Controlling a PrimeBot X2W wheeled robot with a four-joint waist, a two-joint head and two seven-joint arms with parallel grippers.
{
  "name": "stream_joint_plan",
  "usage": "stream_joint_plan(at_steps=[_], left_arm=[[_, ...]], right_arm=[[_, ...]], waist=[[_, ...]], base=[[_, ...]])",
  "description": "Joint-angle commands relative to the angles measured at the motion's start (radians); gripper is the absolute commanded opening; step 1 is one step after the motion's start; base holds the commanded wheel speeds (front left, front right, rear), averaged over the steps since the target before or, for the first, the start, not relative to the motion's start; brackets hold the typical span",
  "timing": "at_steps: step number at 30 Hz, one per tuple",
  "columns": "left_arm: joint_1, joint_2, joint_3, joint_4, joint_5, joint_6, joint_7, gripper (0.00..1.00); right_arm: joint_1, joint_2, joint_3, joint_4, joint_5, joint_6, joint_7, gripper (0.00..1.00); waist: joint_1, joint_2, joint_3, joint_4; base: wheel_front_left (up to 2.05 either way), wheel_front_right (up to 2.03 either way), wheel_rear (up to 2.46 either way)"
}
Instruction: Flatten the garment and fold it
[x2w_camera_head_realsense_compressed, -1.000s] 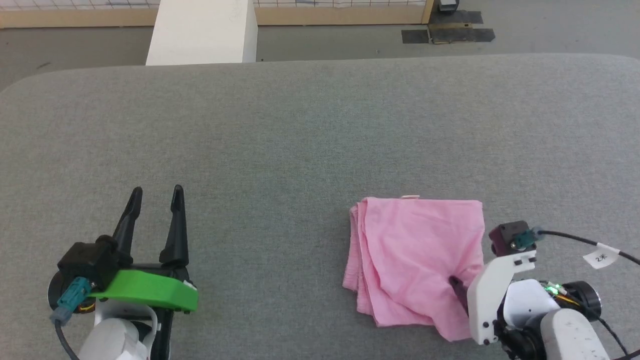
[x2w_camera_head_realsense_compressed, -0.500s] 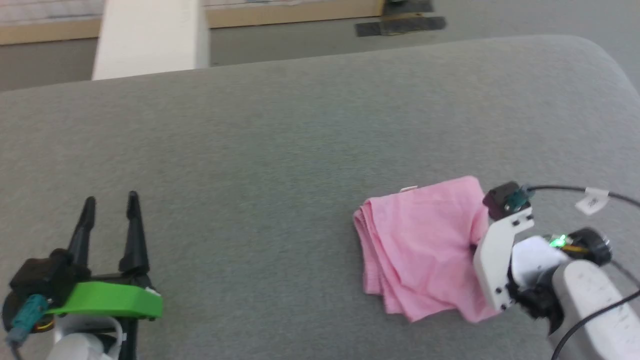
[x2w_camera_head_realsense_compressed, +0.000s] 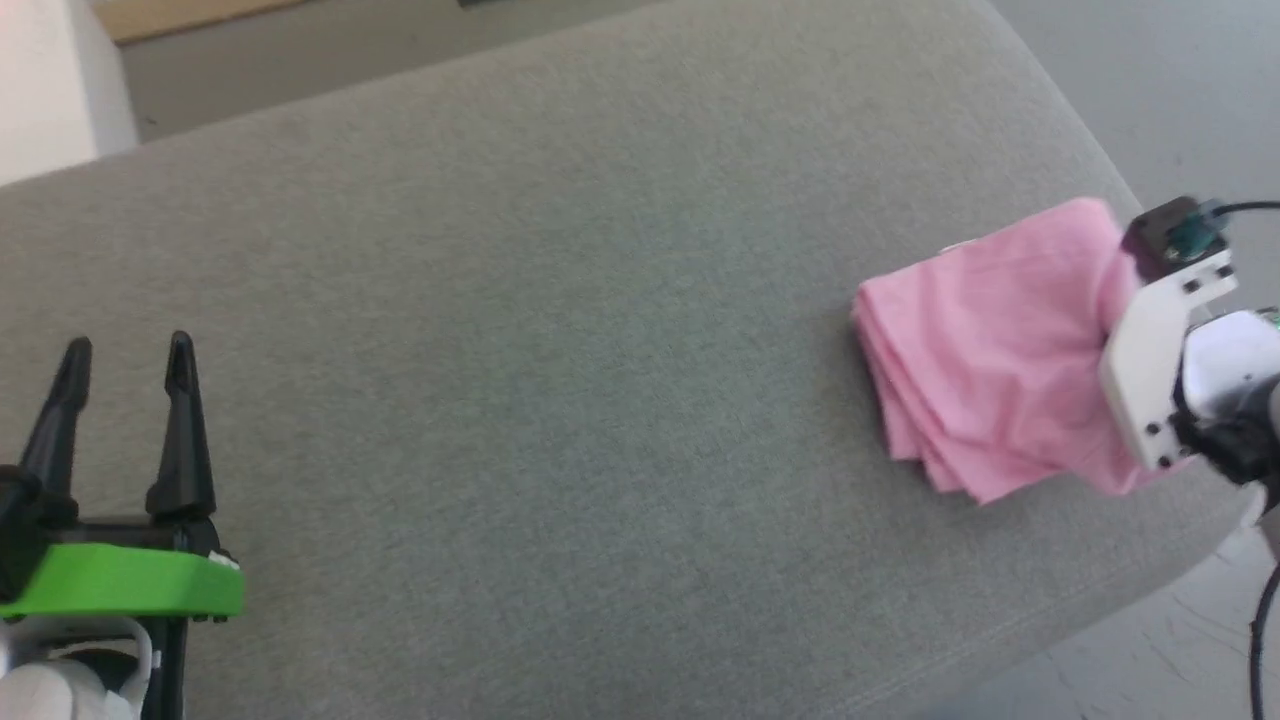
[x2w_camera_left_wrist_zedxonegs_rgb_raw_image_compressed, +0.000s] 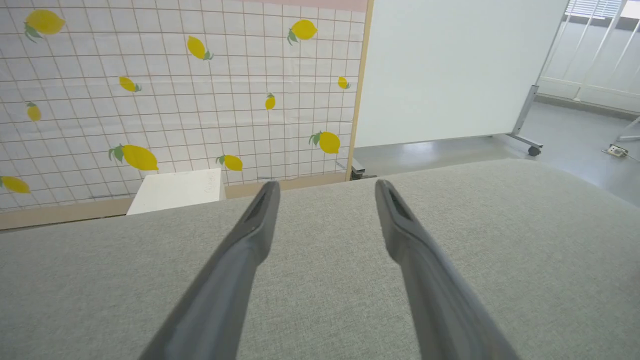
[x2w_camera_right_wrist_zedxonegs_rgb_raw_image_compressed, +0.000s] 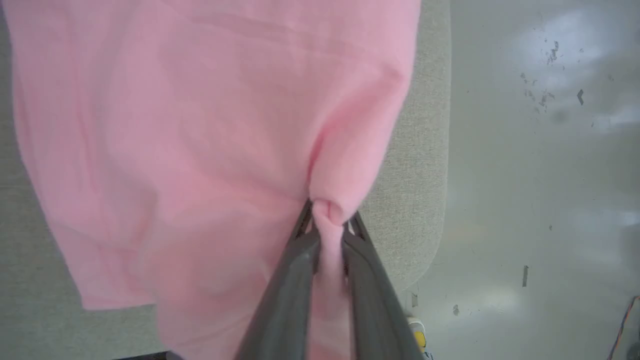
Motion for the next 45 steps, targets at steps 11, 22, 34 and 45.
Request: stream_joint_plan(at_steps=[11, 22, 34, 45], left_arm=[[-0.052, 0.074, 0.013, -0.132, 0.031, 0.016, 0.083, 1.0], [-0.056, 0.087, 0.021, -0.154, 0.029, 0.026, 0.095, 1.0], [-0.088, -0.035, -0.053, 0.026, -0.014, 0.015, -0.018, 1.0], [-0.153, -0.104, -0.093, 0.137, -0.011, 0.008, -0.075, 1.0]], right_arm=[[-0.106, 0.018, -0.243, 0.168, -0.147, -0.002, -0.121, 0.0], [-0.127, 0.1, -0.57, 0.224, -0.378, -0.002, -0.201, 1.0], [-0.184, 0.189, -0.466, -0.07, -0.133, -0.002, -0.575, 1.0], [0.036, 0.438, -0.412, -0.374, -0.163, -0.002, -0.776, 1.0]], waist=[[0.0, -0.0001, 0.226, 0.016], [0.0, -0.0001, 0.253, 0.057], [0.0, -0.0001, -0.014, 0.166], [0.0, -0.0001, -0.137, 0.312]], base=[[0.0, 0.0, 0.0], [0.0, 0.0, 0.0], [0.0, 0.0, 0.0], [0.0, 0.0, 0.0]])
